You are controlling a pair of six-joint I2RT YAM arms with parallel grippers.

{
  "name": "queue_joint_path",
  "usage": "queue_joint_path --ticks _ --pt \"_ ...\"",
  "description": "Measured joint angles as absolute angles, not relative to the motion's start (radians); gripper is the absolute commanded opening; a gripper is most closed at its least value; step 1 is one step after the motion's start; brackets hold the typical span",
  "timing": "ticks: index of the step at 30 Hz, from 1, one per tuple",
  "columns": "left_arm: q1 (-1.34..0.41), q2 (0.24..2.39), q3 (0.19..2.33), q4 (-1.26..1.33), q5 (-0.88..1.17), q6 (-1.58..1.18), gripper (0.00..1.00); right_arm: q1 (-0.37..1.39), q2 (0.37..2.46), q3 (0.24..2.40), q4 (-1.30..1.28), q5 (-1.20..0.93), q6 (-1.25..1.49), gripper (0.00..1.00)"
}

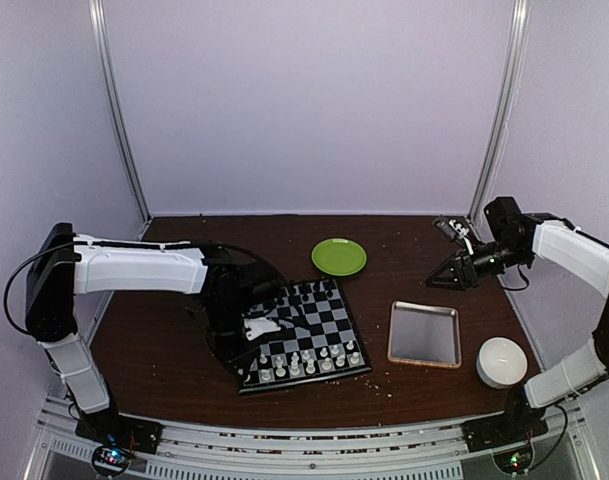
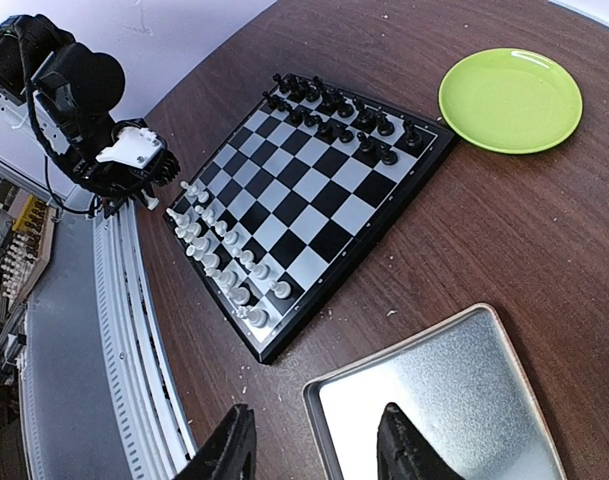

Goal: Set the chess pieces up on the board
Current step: Place the rook at a1.

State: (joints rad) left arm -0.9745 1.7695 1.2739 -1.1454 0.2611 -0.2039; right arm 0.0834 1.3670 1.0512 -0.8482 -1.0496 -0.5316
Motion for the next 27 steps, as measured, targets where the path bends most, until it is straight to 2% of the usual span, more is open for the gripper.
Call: queue_joint_path --ticks 27 --pt "-1.016 1.804 1.266 -1.075 0.152 -0.283 0.10 0.083 1.388 1.061 -0.887 -1.055 -0.556 0.40"
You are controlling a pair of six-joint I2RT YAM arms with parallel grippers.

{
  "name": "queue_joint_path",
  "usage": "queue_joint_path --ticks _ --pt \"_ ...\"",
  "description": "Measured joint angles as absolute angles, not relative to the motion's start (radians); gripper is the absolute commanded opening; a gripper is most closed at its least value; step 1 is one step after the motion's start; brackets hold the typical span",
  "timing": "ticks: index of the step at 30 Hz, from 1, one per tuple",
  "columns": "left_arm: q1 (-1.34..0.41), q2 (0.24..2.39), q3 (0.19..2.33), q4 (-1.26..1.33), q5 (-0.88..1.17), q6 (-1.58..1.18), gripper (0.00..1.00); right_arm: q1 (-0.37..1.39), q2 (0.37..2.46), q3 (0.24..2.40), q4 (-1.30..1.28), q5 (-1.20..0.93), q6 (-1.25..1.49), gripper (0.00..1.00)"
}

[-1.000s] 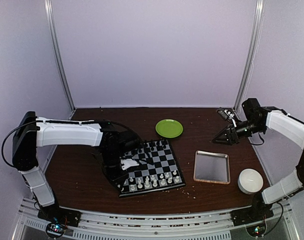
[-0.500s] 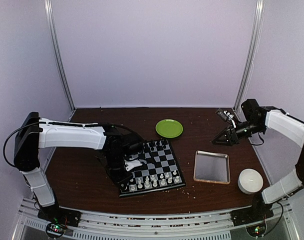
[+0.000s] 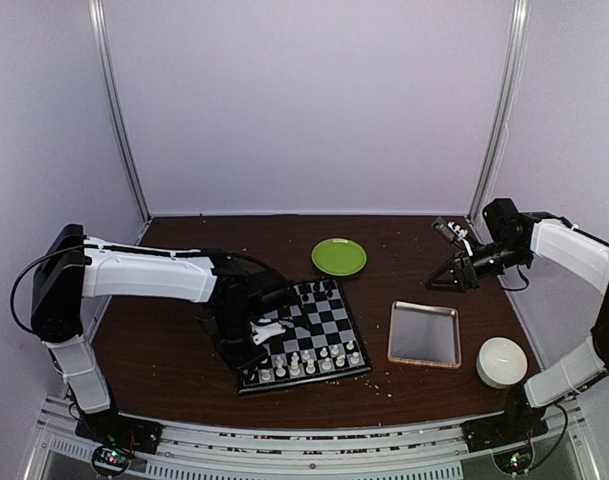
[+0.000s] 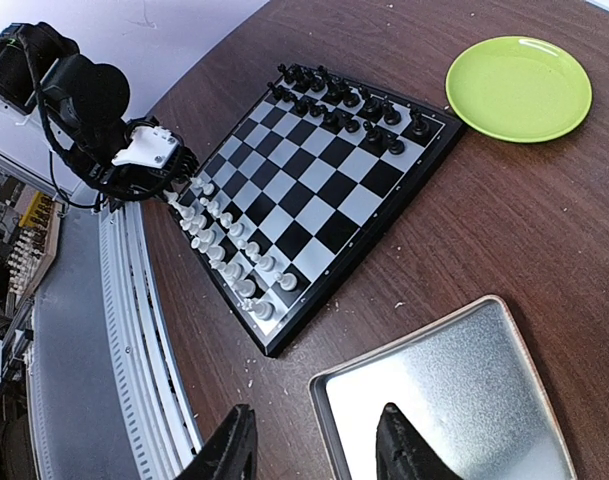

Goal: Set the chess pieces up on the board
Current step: Place the rook at a1.

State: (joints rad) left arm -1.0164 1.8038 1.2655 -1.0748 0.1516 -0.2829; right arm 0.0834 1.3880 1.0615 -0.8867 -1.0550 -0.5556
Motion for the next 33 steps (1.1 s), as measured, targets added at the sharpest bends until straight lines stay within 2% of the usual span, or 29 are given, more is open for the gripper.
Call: queue_joint_path --ticks 24,33 --pt "-1.018 1.859 1.266 -1.072 0.111 -0.287 0.15 0.083 1.407 1.064 -0.904 -1.058 -0.577 0.40" --pt "-1.027 1.865 1.276 -1.072 0.113 -0.287 0.09 0.083 1.409 1.074 -0.910 -1.058 -0.579 0.40"
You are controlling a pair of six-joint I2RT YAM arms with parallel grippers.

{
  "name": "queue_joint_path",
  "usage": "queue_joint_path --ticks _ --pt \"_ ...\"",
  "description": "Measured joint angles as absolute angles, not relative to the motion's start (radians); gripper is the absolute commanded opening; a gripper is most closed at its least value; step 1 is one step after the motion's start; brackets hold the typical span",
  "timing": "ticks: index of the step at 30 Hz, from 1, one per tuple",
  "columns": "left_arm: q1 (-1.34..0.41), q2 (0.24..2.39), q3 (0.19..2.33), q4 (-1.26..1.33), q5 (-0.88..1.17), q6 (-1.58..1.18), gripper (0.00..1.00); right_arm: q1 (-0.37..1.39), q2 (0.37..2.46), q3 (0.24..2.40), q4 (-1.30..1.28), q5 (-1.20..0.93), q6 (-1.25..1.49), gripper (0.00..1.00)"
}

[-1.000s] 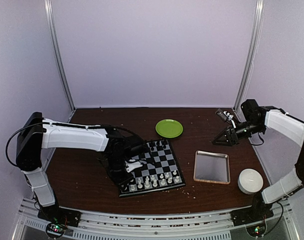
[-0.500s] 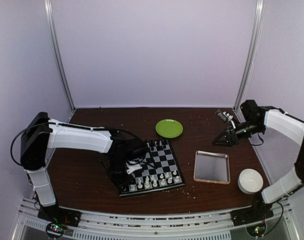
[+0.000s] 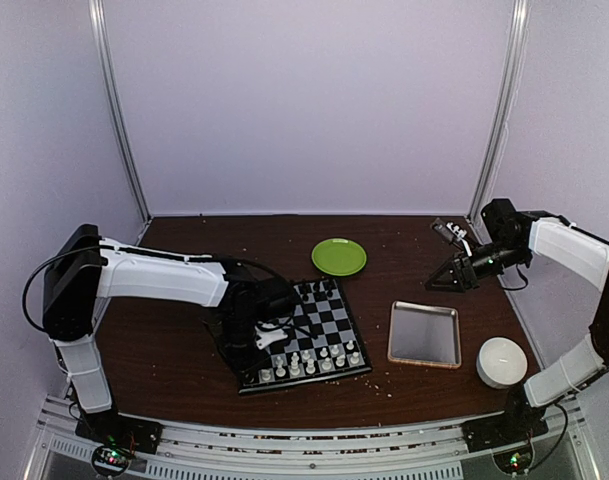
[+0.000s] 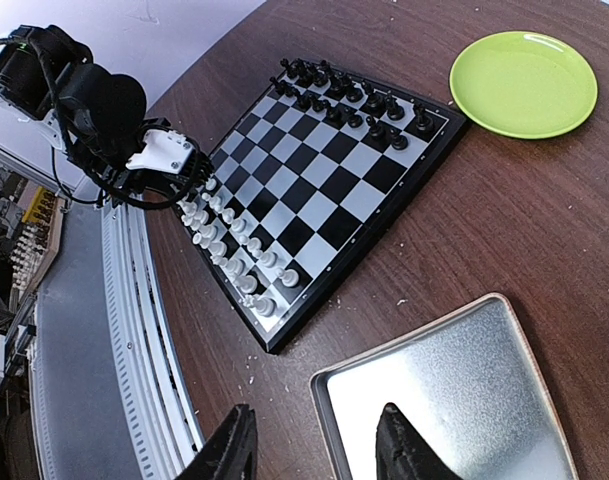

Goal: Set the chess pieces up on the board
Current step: Place the rook at a1.

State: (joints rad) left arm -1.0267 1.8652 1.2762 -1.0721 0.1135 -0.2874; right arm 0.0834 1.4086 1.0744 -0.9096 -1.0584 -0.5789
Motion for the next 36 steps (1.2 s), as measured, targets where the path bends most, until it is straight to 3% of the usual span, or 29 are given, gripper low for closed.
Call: queue_joint_path --ticks 6,24,31,36 --pt "-1.029 1.871 1.288 -1.069 0.115 -0.287 0.11 0.083 1.409 1.074 -0.912 -1.058 -0.581 0.40" --pt "-1.041 1.866 1.301 -1.086 0.107 -0.291 0.28 0.083 1.409 1.075 -0.921 -1.058 -0.580 0.41" --pt "-1.042 1.730 1.343 -1.159 0.075 -0.289 0.29 0.083 1.376 1.102 -0.923 -1.018 -0.569 0.42" --pt "-1.035 1.589 1.422 -1.182 0.012 -0.263 0.35 0.084 1.311 1.168 -0.945 -0.939 -0.550 0.43"
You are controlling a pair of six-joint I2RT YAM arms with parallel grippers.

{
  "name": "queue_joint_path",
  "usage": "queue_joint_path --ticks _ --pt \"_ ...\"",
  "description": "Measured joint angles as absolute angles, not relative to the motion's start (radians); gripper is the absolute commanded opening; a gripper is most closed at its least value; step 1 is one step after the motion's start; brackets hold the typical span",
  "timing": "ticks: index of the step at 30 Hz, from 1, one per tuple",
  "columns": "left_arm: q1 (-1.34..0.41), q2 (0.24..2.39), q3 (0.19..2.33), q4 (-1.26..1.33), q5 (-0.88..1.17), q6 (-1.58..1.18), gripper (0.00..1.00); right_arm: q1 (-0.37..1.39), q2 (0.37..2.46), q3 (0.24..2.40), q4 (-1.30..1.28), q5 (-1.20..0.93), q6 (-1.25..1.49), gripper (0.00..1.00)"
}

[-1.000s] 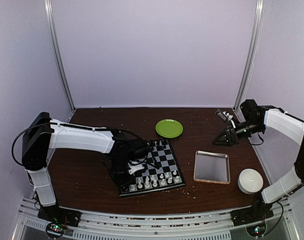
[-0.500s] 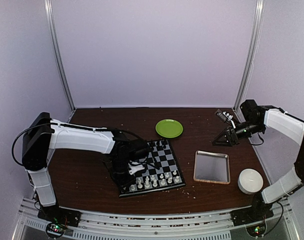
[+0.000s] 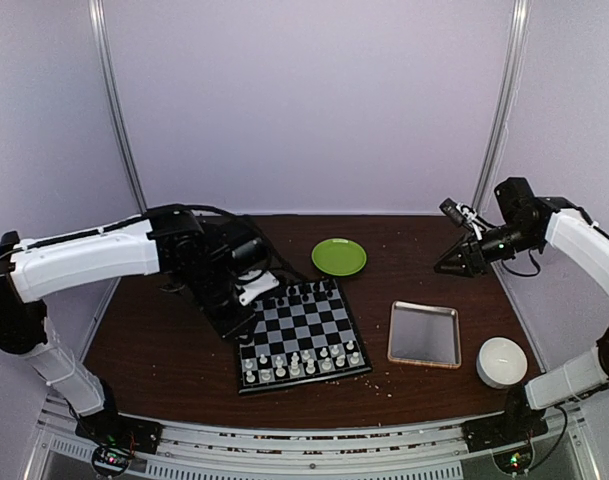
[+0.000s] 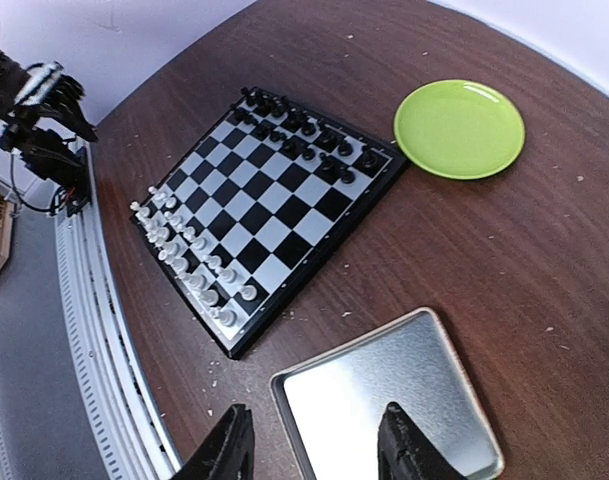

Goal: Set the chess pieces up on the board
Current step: Place the rook at a1, then reset both arms

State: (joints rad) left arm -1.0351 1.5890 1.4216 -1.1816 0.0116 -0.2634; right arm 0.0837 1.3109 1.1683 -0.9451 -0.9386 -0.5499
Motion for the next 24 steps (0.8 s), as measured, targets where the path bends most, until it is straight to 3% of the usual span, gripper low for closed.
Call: queue_joint_path --ticks 3,4,5,6,12,18,24 --pt "-0.995 1.496 1.462 -1.171 -0.068 -0.230 0.43 0.083 1.282 1.252 -0.968 -0.858 -0.530 0.48" --pt "-0.974 1.471 1.468 -1.163 -0.094 -0.218 0.48 0.084 1.269 1.280 -0.973 -0.830 -0.521 0.62" --pt "-0.949 1.443 1.472 -1.148 -0.126 -0.203 0.52 0.083 1.255 1.303 -0.973 -0.806 -0.510 0.96" --pt "-0.919 1.414 1.477 -1.131 -0.164 -0.183 0.56 0.083 1.234 1.329 -0.972 -0.770 -0.492 1.00" --pt "-0.815 1.288 1.474 -0.941 -0.362 -0.077 0.97 0.084 1.084 1.406 -0.890 -0.566 -0.359 1.00" --pt "-0.786 1.124 1.242 -0.551 -0.625 -0.023 0.98 0.083 0.970 1.308 -0.716 -0.410 -0.164 0.99" --pt "-0.687 1.008 0.979 -0.292 -0.717 -0.056 0.98 0.083 0.877 1.100 -0.602 -0.319 -0.062 1.00"
